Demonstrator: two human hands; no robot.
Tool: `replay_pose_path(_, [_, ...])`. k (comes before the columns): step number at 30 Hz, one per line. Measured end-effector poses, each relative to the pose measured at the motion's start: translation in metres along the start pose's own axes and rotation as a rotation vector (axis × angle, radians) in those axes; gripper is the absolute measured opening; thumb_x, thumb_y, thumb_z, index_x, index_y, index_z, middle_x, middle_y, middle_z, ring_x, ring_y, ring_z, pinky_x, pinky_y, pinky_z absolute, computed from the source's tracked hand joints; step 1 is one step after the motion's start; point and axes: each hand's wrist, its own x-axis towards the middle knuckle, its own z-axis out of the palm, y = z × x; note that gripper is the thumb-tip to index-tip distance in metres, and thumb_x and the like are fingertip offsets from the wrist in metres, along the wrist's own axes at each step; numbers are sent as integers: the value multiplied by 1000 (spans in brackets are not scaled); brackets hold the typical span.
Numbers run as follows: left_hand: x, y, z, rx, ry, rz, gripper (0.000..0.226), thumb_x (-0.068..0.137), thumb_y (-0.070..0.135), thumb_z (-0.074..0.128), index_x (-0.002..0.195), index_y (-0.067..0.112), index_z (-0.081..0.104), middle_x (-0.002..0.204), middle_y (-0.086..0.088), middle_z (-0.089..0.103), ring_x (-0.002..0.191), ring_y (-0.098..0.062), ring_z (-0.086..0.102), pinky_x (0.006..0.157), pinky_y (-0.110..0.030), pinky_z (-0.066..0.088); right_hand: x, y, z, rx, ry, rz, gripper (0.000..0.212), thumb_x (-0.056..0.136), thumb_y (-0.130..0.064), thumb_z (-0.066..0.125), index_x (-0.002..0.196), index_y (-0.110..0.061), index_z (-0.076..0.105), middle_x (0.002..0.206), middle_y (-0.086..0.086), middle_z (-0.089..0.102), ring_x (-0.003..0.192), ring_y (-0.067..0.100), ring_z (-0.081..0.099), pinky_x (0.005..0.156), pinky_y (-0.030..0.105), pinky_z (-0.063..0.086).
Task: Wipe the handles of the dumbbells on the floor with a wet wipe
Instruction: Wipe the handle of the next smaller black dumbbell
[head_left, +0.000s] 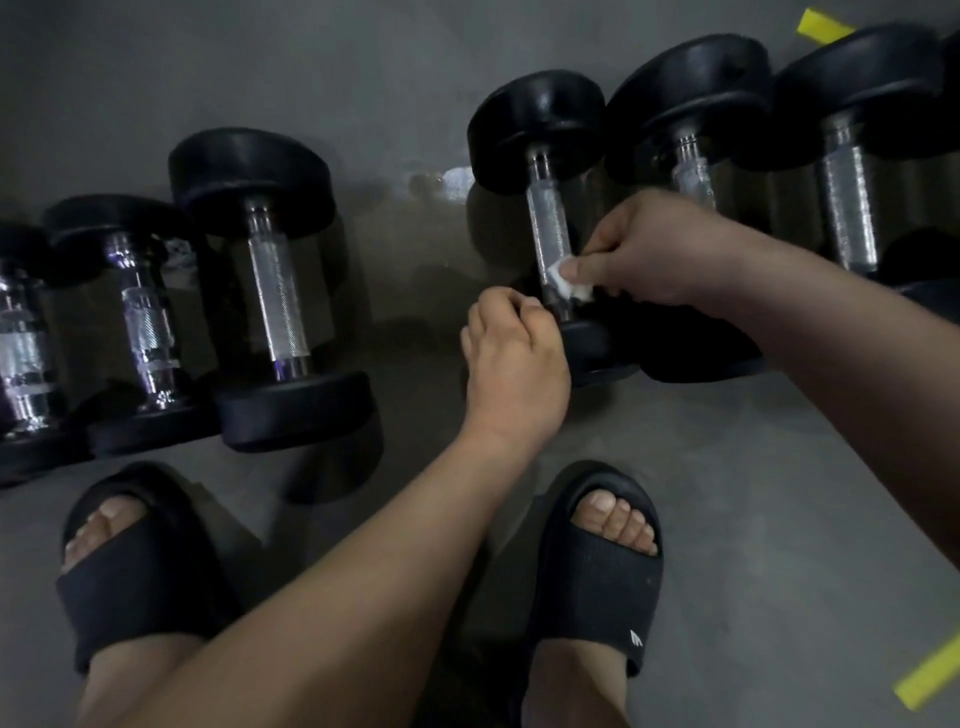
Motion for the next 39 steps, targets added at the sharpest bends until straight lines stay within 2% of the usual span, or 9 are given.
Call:
replay_pose_path(7, [0,-6,8,-102,78,7,12,105,22,39,101,16,49,112,-3,51,109,-17,42,95,-25,29,-6,-2,-5,-194,-112,-59,38,82,-52,77,71,-16,74,57,-1,64,53,11,57,53,24,38])
replay_pose_path(12, [-2,-9,13,-139,157,55,16,99,28,35,96,17,47,105,-3,51,104,-18,44,95,-31,35,-7,-6,-4,-260,-147,-67,48,82,-55,76,65,-10,69,47,0,55,49,15,51,50,26,38])
replay_pose_path(17, [-1,-10,11,-134,143,74,15,97,30,33,93,21,45,98,4,48,98,-14,45,88,-24,34,-3,-7,-12,-374,-277,-140,30,90,-49,69,86,-21,78,78,1,73,76,17,68,78,33,56])
replay_pose_path(22, [-2,-10,10,-136,142,72,13,97,31,33,91,26,43,94,9,47,95,-15,47,86,-30,39,5,-5,-11,-356,-320,-98,14,91,-29,68,83,-24,77,64,-6,69,68,11,66,60,23,47])
replay_pose_path(26, [-2,-10,10,-138,143,74,14,97,32,33,92,25,44,96,5,49,94,-17,48,85,-35,42,12,1,2,-306,-300,-39,15,90,-11,63,83,-18,74,71,-8,70,69,6,63,53,15,43])
replay_pose_path(29, [-1,-10,8,-137,132,61,11,97,32,33,89,34,41,96,7,48,95,-16,48,86,-34,42,8,3,-5,-230,-298,-15,10,91,-24,70,83,-23,75,69,-10,69,67,4,61,51,16,42])
replay_pose_path(33, [-3,-9,7,-137,120,50,12,97,33,33,87,36,39,97,9,48,97,-15,48,86,-30,40,-9,-2,-14,-86,-262,-16,29,79,-52,80,76,-24,74,67,-6,70,61,6,60,55,23,43])
replay_pose_path(37, [2,-10,0,-218,49,-32,12,101,28,43,92,30,50,99,2,57,96,-15,54,85,-32,45,-9,-4,2,-47,-107,-17,38,70,-50,88,77,-18,69,67,-3,69,57,9,57,52,23,42])
replay_pose_path(39, [6,-9,-9,-308,14,-69,8,101,20,53,97,24,59,95,4,63,89,-7,59,81,-25,47,-9,-2,4,-36,-96,-44,38,72,-49,87,78,-16,68,66,-1,67,57,9,55,53,25,42])
